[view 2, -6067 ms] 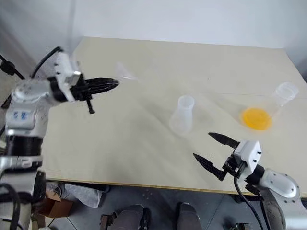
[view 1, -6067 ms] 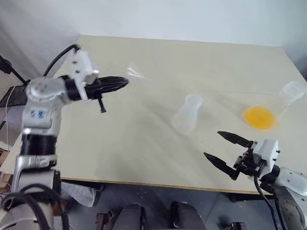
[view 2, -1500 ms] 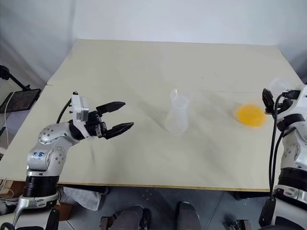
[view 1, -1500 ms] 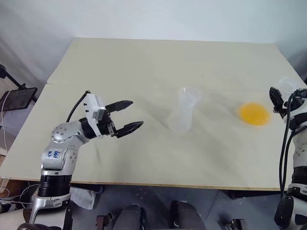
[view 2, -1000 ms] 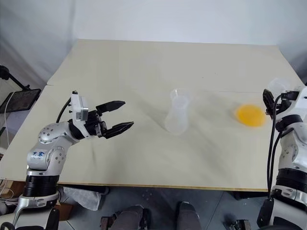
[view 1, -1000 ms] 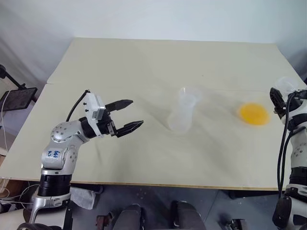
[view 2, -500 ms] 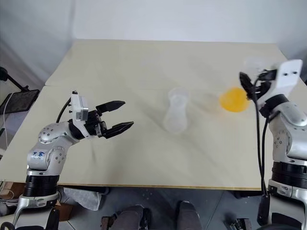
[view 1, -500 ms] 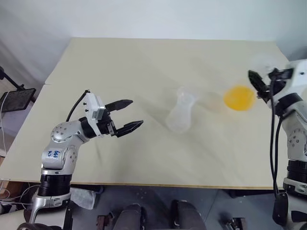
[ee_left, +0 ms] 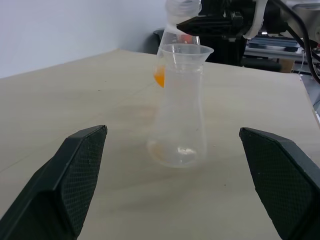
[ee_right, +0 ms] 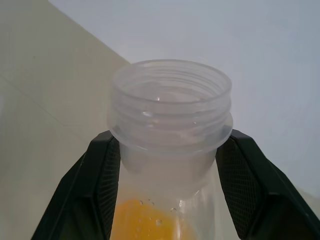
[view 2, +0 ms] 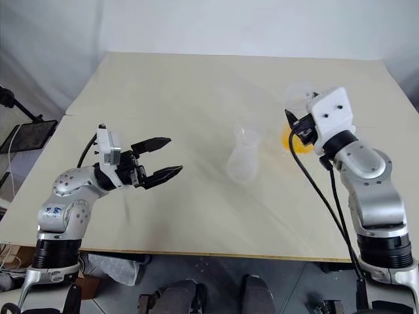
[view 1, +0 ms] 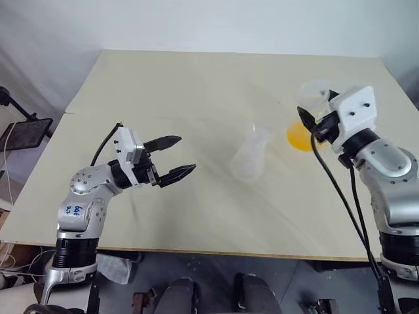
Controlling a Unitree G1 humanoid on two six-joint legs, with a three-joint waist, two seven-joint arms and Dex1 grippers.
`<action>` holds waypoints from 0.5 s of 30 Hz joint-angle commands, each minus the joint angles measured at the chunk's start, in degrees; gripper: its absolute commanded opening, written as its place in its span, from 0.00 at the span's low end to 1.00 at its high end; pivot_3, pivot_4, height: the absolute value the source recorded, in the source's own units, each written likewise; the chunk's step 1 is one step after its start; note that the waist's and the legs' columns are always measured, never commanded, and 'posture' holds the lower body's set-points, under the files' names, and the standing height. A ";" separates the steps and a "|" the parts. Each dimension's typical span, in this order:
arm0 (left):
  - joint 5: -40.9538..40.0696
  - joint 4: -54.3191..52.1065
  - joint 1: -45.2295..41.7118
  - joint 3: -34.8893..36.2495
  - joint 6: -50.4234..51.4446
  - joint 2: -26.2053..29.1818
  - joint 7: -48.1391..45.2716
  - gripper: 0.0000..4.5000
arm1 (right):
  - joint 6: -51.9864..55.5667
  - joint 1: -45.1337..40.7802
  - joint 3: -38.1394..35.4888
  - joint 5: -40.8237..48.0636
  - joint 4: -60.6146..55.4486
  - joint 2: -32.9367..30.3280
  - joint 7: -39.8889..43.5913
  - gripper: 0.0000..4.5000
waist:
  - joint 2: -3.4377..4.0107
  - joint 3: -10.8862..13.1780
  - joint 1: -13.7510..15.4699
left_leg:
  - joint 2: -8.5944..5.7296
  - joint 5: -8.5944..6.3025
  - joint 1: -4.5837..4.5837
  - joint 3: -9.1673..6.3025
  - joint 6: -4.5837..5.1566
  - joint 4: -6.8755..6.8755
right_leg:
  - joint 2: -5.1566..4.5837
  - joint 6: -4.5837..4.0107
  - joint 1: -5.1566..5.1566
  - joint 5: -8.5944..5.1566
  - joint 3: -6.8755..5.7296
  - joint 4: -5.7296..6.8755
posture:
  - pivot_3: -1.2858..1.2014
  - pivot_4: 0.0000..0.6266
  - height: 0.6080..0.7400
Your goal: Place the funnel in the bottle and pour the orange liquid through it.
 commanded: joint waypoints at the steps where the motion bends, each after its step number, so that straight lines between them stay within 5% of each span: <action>1: -0.20 0.07 -0.80 -0.12 -1.48 -0.09 0.19 1.00 | -8.17 1.05 1.51 -8.90 -3.16 -3.00 -0.90 0.53 | -0.01 0.00 -0.02 | 0.00 0.00 0.00 -0.01 0.00 0.00 | 0.00 0.00 0.00 0.00 0.00 0.00 | 0.52 0.24 1.00; 15: -0.29 0.65 -1.21 -1.02 -2.39 -0.17 0.27 1.00 | -23.18 1.32 5.87 -28.22 -0.52 -4.33 -2.51 0.53 | -0.01 0.01 -0.26 | 0.03 0.00 0.01 0.02 -0.01 0.00 | 0.02 0.00 0.01 0.00 -0.06 -0.03 | 0.52 0.24 1.00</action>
